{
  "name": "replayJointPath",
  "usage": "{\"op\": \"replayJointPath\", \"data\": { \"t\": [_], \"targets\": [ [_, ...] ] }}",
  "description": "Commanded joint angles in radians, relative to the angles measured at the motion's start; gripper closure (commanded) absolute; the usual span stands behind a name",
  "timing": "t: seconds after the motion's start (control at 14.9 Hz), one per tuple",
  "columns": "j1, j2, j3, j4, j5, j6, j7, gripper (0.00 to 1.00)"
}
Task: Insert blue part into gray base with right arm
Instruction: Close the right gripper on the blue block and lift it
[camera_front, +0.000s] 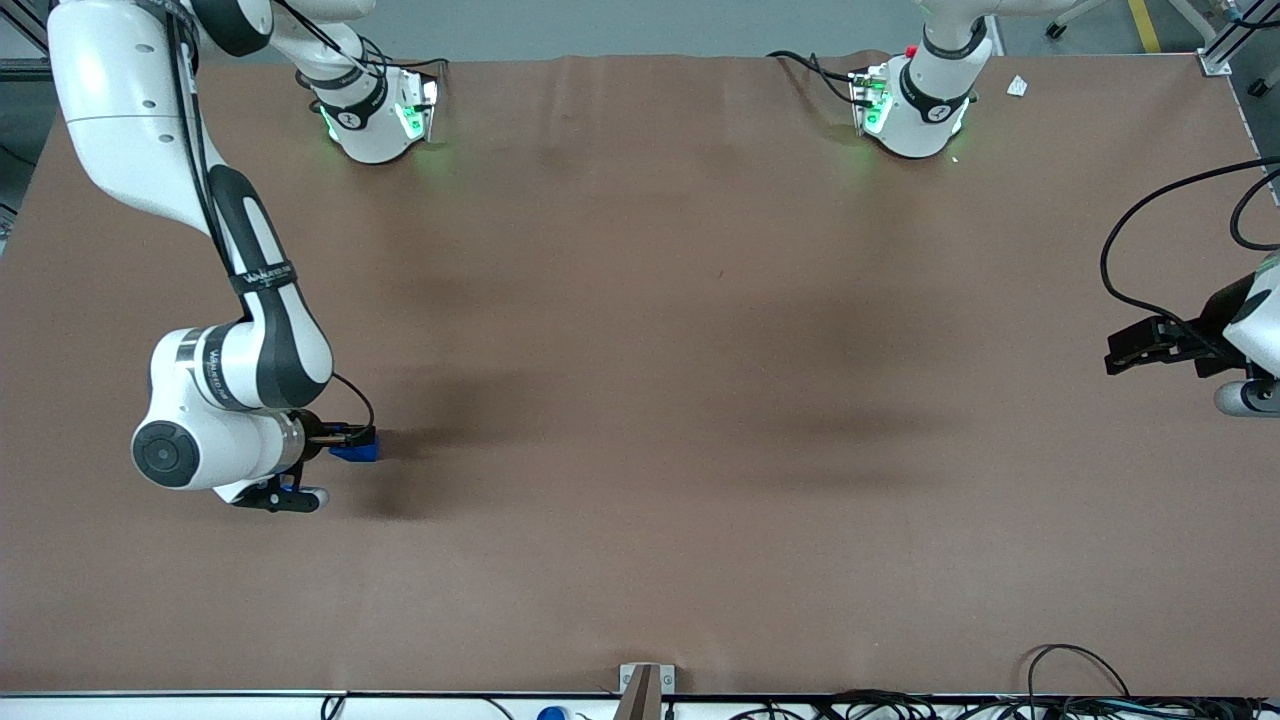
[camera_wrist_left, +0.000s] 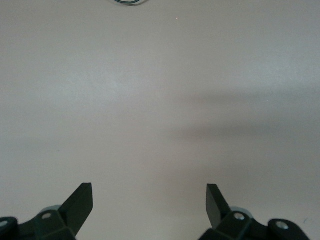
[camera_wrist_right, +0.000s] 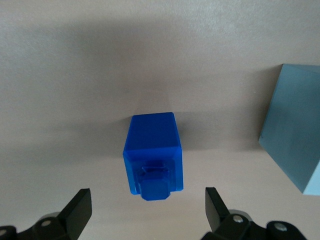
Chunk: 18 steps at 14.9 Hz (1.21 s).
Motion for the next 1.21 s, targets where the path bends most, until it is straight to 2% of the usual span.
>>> {"op": "replayJointPath", "data": {
  "t": [0.0, 0.07, 0.4, 1.01, 1.14],
  "targets": [
    [-0.003, 0.016, 0.0, -0.011, 0.015, 0.019, 0.007, 0.0],
    [-0.006, 0.019, 0.0, -0.011, 0.015, 0.021, 0.007, 0.01],
    [-0.003, 0.022, 0.0, -0.011, 0.023, 0.031, 0.006, 0.22],
    [-0.003, 0.022, -0.002, -0.014, 0.019, 0.097, 0.003, 0.21],
    [-0.006, 0.021, -0.001, -0.052, 0.019, 0.154, 0.003, 0.21]
  ]
}}
